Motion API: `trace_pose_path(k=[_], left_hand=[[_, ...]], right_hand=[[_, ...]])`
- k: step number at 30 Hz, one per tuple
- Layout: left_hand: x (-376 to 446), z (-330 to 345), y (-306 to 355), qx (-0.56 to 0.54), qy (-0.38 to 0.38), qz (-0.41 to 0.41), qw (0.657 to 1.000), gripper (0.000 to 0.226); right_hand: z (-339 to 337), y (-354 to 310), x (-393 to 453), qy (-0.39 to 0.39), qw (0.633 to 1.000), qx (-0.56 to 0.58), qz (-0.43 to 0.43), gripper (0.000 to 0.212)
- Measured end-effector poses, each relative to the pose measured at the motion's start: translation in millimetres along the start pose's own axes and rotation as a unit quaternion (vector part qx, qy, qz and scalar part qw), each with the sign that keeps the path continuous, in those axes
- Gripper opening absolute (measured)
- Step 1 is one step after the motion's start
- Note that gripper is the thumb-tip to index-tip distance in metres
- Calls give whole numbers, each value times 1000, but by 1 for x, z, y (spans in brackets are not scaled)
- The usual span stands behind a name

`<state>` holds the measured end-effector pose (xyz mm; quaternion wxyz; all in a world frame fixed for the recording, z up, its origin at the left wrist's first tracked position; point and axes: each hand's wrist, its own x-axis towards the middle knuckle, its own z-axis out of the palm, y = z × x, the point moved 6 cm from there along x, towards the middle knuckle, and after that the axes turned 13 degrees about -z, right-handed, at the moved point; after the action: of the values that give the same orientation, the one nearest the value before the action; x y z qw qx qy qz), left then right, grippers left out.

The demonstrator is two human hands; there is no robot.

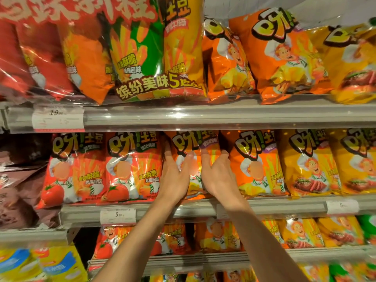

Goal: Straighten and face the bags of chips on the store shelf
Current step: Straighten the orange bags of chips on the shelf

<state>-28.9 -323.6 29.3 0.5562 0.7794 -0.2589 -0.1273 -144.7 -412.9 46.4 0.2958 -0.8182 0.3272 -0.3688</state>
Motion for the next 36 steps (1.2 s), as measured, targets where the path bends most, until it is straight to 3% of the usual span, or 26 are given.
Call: trace_pose_path(k=[4, 7, 11, 13, 17, 21, 25, 30, 32, 36], left_hand=[[-9, -5, 4, -17, 26, 76, 997, 81], [-4, -1, 5, -2, 39, 69, 997, 72], [12, -3, 10, -66, 63, 23, 995, 62], [15, -4, 11, -73, 77, 31, 994, 57], [20, -4, 8, -109, 88, 37, 989, 49], [17, -7, 10, -92, 80, 33, 992, 52], [2, -6, 6, -38, 25, 47, 998, 68], [-22, 1, 2, 70, 4, 90, 993, 80], [-23, 4, 1, 93, 3, 80, 992, 86], [-23, 9, 1, 102, 16, 84, 991, 87]], right_hand=[[-19, -4, -13, 33, 995, -2, -90, 76], [-33, -5, -16, 54, 986, -13, -158, 60], [-18, 2, 13, 2, 995, 89, -51, 60], [-13, 2, 24, 22, 993, 111, -10, 58], [-14, 3, 21, 105, 988, 109, -2, 52], [-15, -2, 19, 79, 993, 90, -9, 54], [-35, -8, 4, 33, 994, 21, -98, 60], [-85, 1, -27, 167, 932, -115, -300, 35], [-93, 21, -25, 179, 928, -191, -267, 44], [-75, 51, -22, 104, 922, -310, -206, 63]])
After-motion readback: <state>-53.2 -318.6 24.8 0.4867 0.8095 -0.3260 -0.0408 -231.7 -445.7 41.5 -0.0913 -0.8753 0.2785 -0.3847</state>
